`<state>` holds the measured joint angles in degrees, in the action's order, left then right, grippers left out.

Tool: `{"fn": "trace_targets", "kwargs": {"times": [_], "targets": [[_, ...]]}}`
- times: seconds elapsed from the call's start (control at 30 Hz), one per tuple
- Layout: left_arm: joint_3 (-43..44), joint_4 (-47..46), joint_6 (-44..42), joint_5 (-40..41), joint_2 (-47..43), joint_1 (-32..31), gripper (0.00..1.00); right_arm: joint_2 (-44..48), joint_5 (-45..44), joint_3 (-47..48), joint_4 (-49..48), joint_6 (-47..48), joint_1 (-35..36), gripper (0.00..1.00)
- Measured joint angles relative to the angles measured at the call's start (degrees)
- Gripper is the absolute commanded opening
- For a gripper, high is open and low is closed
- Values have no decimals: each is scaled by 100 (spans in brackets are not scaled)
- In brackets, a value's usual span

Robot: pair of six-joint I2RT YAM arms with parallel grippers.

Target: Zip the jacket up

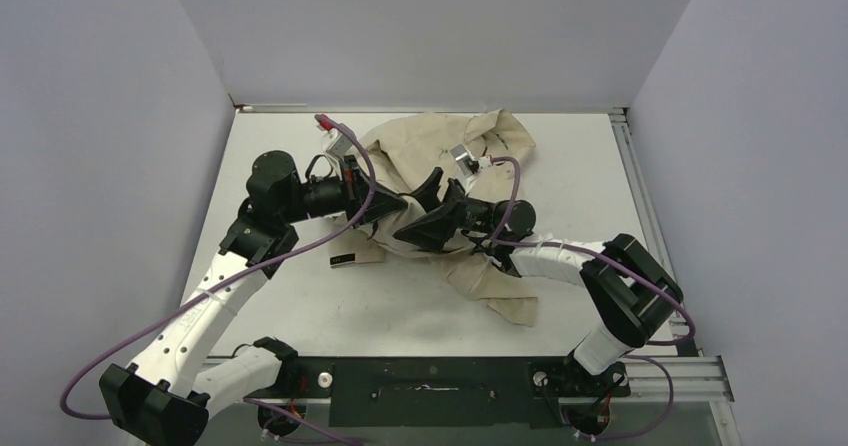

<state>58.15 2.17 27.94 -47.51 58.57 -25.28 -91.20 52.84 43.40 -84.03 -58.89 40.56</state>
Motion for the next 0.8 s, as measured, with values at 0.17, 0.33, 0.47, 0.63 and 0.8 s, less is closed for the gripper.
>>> {"fn": "trace_targets", "kwargs": {"times": [0.17, 0.33, 0.47, 0.63, 0.8], "targets": [[-68, -157, 136, 197, 7, 0, 0, -275, -588, 24, -94, -212, 140, 44], [-151, -275, 280, 328, 39, 0, 0, -621, -769, 232, -105, -485, 264, 88], [-278, -378, 431, 385, 39, 0, 0, -634, -793, 313, -118, -479, 343, 95], [-330, -518, 664, 389, 35, 0, 0, -634, -745, 422, -122, -337, 332, 90], [-330, -632, 946, 348, 13, 7, 0, -634, -605, 568, -118, -133, 282, 90]]}}
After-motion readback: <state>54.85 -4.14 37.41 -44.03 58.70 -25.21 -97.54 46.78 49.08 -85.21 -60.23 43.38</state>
